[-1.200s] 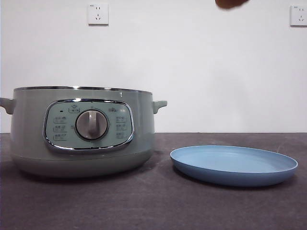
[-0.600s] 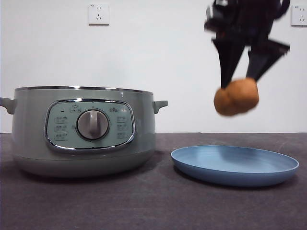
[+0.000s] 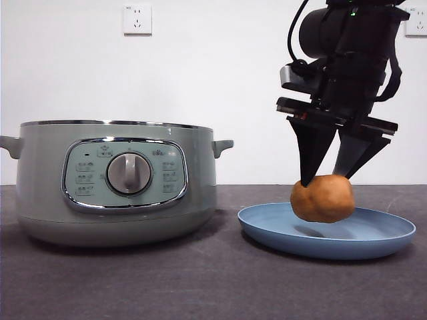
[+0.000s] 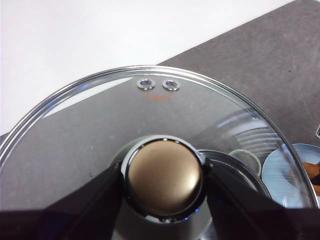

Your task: Take the potato out from the steamer,put the potato on the plate,close the lid

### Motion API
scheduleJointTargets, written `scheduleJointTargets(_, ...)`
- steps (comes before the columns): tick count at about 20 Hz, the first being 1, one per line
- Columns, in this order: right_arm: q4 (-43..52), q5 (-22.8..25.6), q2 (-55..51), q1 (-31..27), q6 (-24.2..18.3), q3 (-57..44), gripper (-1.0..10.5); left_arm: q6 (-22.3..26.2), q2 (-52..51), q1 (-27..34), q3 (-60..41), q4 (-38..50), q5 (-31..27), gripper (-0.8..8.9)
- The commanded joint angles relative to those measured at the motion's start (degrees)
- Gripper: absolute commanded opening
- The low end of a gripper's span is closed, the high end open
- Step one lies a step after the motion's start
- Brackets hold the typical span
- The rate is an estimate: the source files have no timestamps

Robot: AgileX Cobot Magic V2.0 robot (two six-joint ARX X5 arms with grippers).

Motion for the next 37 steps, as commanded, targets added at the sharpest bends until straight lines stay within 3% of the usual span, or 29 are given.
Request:
scheduleJointTargets(1, 0.5, 0.1, 2.3, 0.1, -0.2, -0.7, -0.1, 0.2, -0.3, 0.0, 0.7, 0.1, -0.1, -0.06)
scheduleJointTargets(6, 1.3, 0.0, 3.9, 0.1, -0.4, -0.7, 0.4, 0.3, -0.3, 0.0, 0.7, -1.2, -0.1, -0.06)
scheduleJointTargets(8, 1.3, 0.0, 3.7, 0.1, 0.1, -0.7, 3.1, 0.3, -0.3, 0.0, 0.7, -1.4, -0.1, -0.06)
scheduleJointTargets(9, 1.3, 0.0, 3.7, 0.0, 0.2, -0.7, 4.0, 0.3, -0.3, 0.0, 0.7, -1.4, -0.1, -0.06)
scheduleJointTargets(10, 1.4, 0.0, 3.7, 0.0, 0.2, -0.7, 4.2, 0.3, -0.3, 0.0, 0.7, -1.4, -0.1, -0.06)
scheduleJointTargets(17, 0.3, -0.1, -2.4, 0.1, 0.4, -0.5, 4.1, 0.3, -0.3, 0.0, 0.7, -1.4, 0.1, -0.06)
scheduleJointTargets(22, -1.0, -0.1, -13.9, 0.1, 1.5, -0.5, 4.1, 1.9, 0.1, 0.0, -0.8, 0.7, 7.3, -0.07)
scheduleJointTargets(29, -1.0, 0.4, -28.7, 0.0, 1.5, -0.5, 4.1, 2.0, 0.0, 0.0, -18.9, 14.1, 12.0, -0.07)
scheduleJointTargets(37, -1.7, 0.4, -31.8, 0.0, 2.1, -0.5, 4.1, 1.6, 0.0, 0.0, -36.3, 23.9, 12.4, -0.07)
